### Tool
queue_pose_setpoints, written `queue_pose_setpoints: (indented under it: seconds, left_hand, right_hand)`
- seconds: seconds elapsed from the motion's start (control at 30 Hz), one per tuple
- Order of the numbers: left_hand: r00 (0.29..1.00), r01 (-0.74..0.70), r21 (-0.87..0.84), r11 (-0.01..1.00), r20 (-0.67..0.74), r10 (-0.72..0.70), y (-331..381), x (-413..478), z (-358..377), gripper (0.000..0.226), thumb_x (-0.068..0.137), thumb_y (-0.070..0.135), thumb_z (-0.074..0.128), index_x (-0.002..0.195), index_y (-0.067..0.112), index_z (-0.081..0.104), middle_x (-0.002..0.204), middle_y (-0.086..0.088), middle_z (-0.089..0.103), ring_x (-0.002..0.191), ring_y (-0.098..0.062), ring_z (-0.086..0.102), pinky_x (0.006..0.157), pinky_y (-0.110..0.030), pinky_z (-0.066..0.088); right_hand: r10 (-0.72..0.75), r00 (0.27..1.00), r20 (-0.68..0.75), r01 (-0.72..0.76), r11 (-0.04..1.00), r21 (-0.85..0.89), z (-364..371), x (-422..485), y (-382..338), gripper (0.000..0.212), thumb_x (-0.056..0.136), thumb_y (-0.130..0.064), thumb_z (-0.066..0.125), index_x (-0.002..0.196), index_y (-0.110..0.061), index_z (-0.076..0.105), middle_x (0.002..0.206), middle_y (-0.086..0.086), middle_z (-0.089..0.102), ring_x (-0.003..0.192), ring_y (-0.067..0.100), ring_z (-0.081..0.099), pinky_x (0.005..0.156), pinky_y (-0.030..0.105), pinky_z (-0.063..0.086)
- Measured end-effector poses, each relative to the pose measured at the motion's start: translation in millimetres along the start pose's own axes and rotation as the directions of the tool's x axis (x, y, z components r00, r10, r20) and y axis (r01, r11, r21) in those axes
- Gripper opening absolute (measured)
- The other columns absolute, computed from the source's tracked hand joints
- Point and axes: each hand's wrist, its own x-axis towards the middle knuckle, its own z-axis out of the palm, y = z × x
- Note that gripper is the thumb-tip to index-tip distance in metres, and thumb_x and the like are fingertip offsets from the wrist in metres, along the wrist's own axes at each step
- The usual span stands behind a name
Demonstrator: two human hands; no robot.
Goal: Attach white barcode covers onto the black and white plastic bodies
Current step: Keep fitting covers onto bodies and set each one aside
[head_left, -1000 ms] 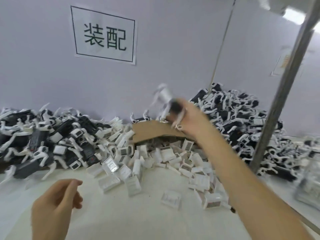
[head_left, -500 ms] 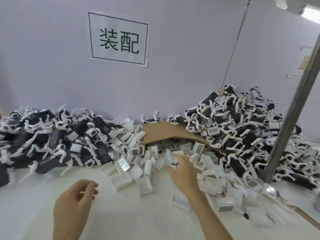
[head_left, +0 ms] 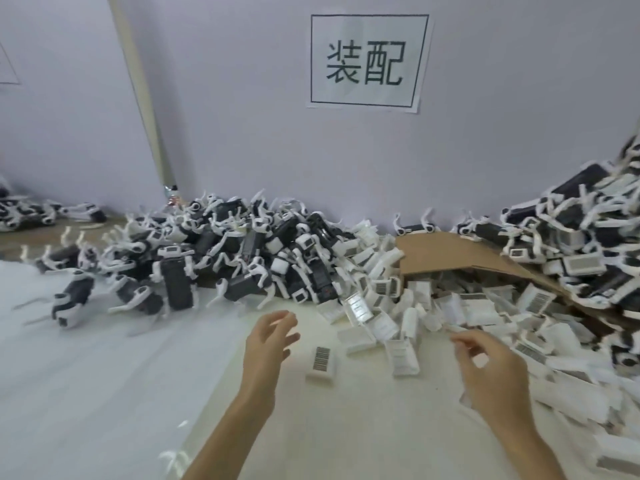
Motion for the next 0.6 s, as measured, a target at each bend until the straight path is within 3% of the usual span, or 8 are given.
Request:
queue_pose_setpoints:
  seconds: [0.07, 0.13, 0.2, 0.27, 0.33, 0.47, 0.53, 0.6]
  left_hand:
    - [0.995, 0.056, -0.086, 0.995, -0.075, -0.063, 1, 9, -10, 0.021, 0.098, 0.030, 0.061, 0.116, 0.019, 0.059, 0.115, -0.004, 0.069, 0.100, -0.021, 0.070, 0.084, -0.035, 0.049]
    - [0.975, 0.212, -0.321, 0.923, 0.009, -0.220, 3, 22, -21, 0.025, 0.101, 0.032, 0.055, 0.120, 0.016, 0.054, 0.116, -0.007, 0.068, 0.101, -0.027, 0.069, 0.090, -0.039, 0.049]
    - [0.953, 0.300, -0.447, 0.843, 0.091, -0.290, 5, 35, -29, 0.033, 0.102, 0.036, 0.051, 0.125, 0.013, 0.051, 0.115, -0.008, 0.069, 0.100, -0.028, 0.068, 0.094, -0.040, 0.046]
    - [0.950, 0.309, -0.464, 0.830, 0.100, -0.297, 8, 50, -33, 0.034, 0.103, 0.038, 0.050, 0.125, 0.013, 0.051, 0.115, -0.007, 0.069, 0.098, -0.025, 0.068, 0.091, -0.038, 0.047]
    - [0.940, 0.339, -0.457, 0.823, 0.123, -0.319, 15, 64, -32, 0.034, 0.103, 0.041, 0.050, 0.124, 0.015, 0.054, 0.115, -0.004, 0.071, 0.098, -0.023, 0.069, 0.086, -0.037, 0.048]
    - [0.912, 0.411, -0.335, 0.848, 0.156, -0.380, 33, 93, -27, 0.040, 0.101, 0.053, 0.047, 0.113, 0.017, 0.059, 0.105, 0.002, 0.075, 0.094, -0.017, 0.067, 0.078, -0.034, 0.048]
    - [0.909, 0.416, -0.300, 0.859, 0.164, -0.383, 39, 106, -25, 0.039, 0.100, 0.053, 0.048, 0.106, 0.017, 0.062, 0.102, 0.004, 0.074, 0.091, -0.014, 0.066, 0.077, -0.032, 0.046]
    - [0.911, 0.412, -0.329, 0.850, 0.167, -0.377, 43, 116, -24, 0.031, 0.101, 0.045, 0.051, 0.102, 0.017, 0.063, 0.096, 0.005, 0.074, 0.086, -0.012, 0.064, 0.075, -0.029, 0.046]
  right_hand:
    - [0.039, 0.999, 0.006, -0.039, 0.999, -0.013, -5, 0, -3, 0.028, 0.082, -0.002, 0.070, 0.073, -0.028, 0.067, 0.077, -0.018, 0.067, 0.074, 0.005, 0.061, 0.062, 0.020, 0.042]
    - [0.091, 0.994, 0.053, -0.091, 0.996, -0.018, -10, 1, -5, 0.025, 0.081, -0.006, 0.070, 0.072, -0.029, 0.067, 0.077, -0.016, 0.066, 0.071, 0.010, 0.060, 0.062, 0.028, 0.044]
    - [0.142, 0.977, 0.162, -0.132, 0.989, -0.070, -14, 2, -7, 0.020, 0.082, -0.013, 0.068, 0.076, -0.031, 0.064, 0.082, -0.012, 0.064, 0.070, 0.012, 0.058, 0.069, 0.036, 0.046]
    - [0.217, 0.927, 0.305, -0.174, 0.971, -0.161, -19, 3, -8, 0.017, 0.083, -0.017, 0.066, 0.090, -0.030, 0.058, 0.089, -0.007, 0.058, 0.075, 0.010, 0.055, 0.080, 0.040, 0.042]
    - [0.301, 0.850, 0.433, -0.190, 0.941, -0.281, -23, 3, -7, 0.028, 0.082, -0.020, 0.066, 0.104, -0.028, 0.051, 0.088, -0.007, 0.051, 0.079, 0.011, 0.052, 0.084, 0.040, 0.038]
    - [0.407, 0.675, 0.616, -0.076, 0.869, -0.490, -27, 3, -10, 0.036, 0.082, -0.031, 0.064, 0.111, -0.035, 0.044, 0.098, -0.011, 0.050, 0.091, 0.011, 0.052, 0.086, 0.033, 0.036]
    - [0.387, 0.662, 0.642, -0.087, 0.891, -0.447, -28, 3, -8, 0.036, 0.078, -0.031, 0.069, 0.107, -0.038, 0.049, 0.102, -0.012, 0.050, 0.091, 0.009, 0.053, 0.079, 0.028, 0.039]
    - [0.319, 0.703, 0.635, -0.114, 0.933, -0.341, -29, 3, -4, 0.038, 0.073, -0.027, 0.075, 0.101, -0.041, 0.054, 0.099, -0.009, 0.051, 0.084, 0.005, 0.052, 0.069, 0.020, 0.040]
